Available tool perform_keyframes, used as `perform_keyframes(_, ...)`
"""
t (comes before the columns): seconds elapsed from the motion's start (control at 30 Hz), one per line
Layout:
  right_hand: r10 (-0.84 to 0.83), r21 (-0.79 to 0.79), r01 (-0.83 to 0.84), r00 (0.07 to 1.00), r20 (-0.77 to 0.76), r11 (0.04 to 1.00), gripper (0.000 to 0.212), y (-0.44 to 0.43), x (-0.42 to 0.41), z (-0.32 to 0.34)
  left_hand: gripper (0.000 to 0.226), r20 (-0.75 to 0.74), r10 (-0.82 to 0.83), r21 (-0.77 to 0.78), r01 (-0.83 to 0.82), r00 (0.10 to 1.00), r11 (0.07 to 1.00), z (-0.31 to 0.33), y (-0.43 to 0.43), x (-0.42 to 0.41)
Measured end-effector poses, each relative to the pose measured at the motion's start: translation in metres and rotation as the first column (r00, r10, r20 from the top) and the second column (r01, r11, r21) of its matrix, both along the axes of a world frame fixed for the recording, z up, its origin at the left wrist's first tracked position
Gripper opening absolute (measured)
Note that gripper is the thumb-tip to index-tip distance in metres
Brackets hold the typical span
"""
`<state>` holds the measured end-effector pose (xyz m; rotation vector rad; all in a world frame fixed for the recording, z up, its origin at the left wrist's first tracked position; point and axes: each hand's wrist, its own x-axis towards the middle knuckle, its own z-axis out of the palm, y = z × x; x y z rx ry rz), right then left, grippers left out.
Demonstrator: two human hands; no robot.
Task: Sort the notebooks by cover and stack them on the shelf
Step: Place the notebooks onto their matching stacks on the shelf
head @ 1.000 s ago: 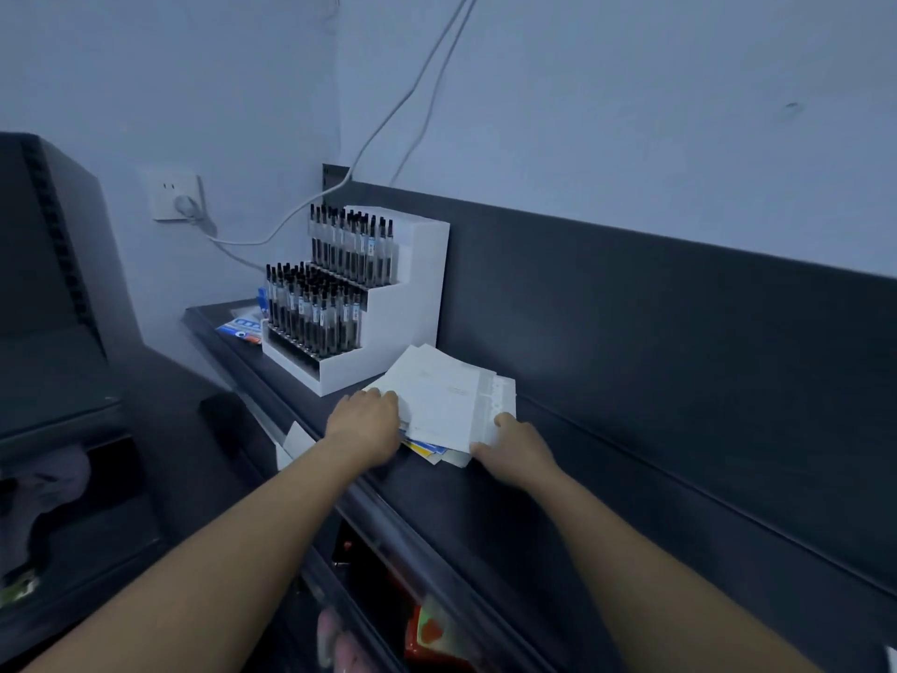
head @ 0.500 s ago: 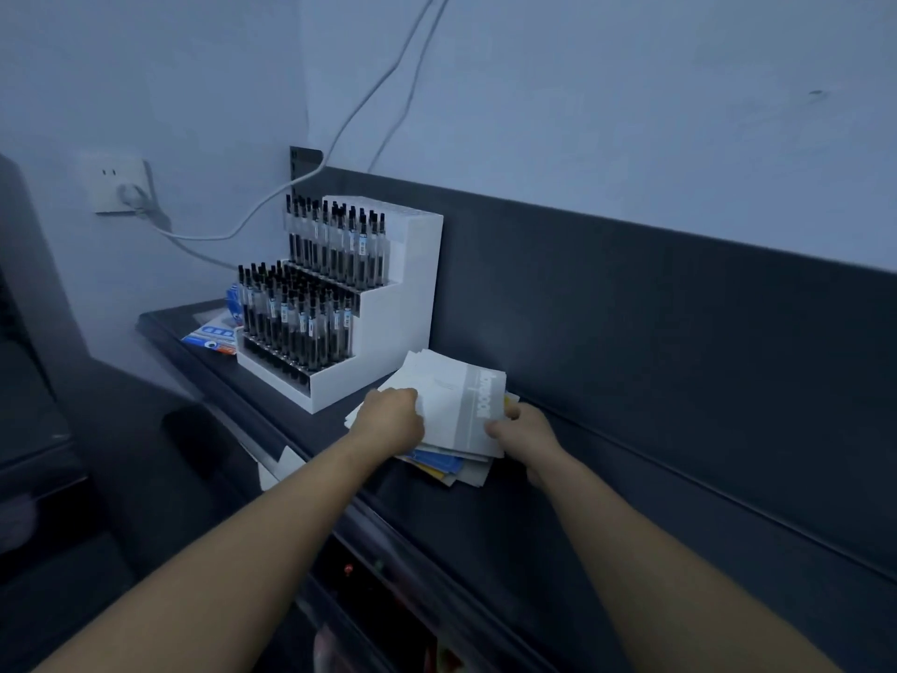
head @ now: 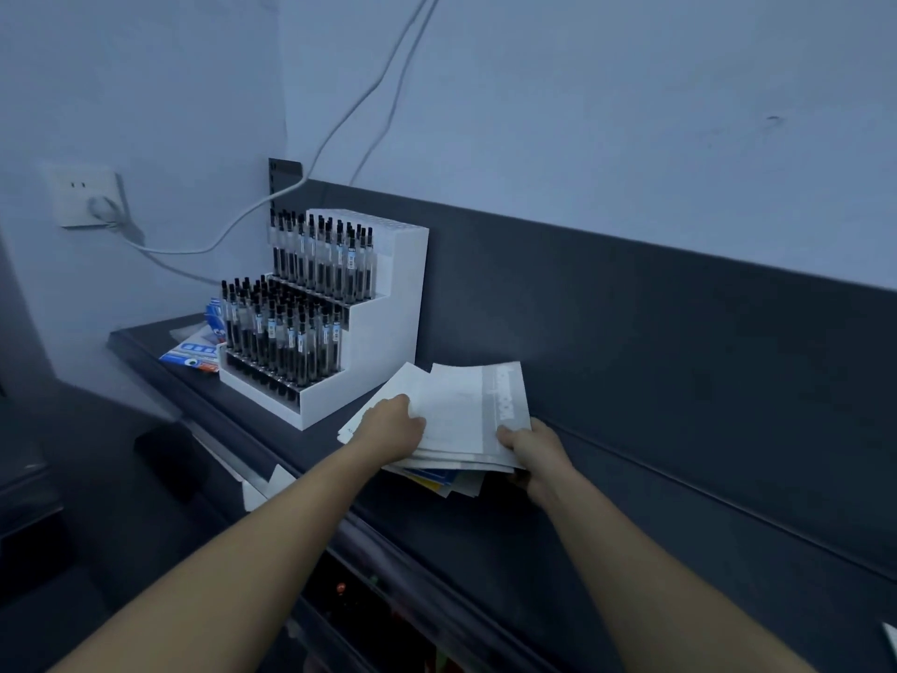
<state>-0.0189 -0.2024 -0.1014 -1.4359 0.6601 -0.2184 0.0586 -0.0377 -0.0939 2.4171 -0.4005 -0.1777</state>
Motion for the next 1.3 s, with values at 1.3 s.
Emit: perform_keyframes(1.3,-0.572,-0.256,0.673,0.731,0.372,0.694,0.016,-0.103,-0.335,0.023,0.012,-0.064,-0.464,-0.762,0.257,0.884,0.595,0.015,-0.18,-0.275)
